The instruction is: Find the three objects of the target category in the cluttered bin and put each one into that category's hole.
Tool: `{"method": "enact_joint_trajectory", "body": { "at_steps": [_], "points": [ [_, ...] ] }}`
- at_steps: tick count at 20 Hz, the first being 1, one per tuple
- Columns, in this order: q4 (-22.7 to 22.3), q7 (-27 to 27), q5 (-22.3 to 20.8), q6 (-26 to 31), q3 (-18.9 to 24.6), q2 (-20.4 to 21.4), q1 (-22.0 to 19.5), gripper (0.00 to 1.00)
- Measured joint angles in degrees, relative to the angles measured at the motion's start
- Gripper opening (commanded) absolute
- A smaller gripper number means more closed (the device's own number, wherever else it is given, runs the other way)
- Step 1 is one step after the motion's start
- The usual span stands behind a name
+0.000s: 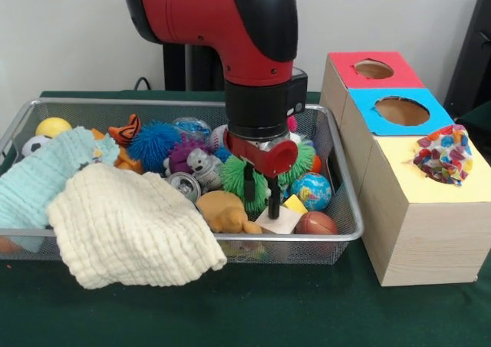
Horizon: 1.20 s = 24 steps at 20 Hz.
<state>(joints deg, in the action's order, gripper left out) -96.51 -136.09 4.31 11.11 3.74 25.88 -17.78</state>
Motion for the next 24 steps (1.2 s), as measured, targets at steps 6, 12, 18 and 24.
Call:
{"method": "enact_joint_trajectory", "body": {
  "at_steps": [6,12,18,24],
  "points": [
    [-3.0,0.0,-2.14,-0.96,-2.31,2.06,-1.08,1.0],
    [-2.52,-0.01,-5.59,-6.3,-3.03,-0.09,-4.83,1.0],
    [-0.22,-0.01,-5.83,-10.3,-3.11,-1.47,-6.33,1.0],
    [1.65,-0.01,-6.53,-12.37,-4.37,-2.46,-5.6,1.0]
  ]
}}
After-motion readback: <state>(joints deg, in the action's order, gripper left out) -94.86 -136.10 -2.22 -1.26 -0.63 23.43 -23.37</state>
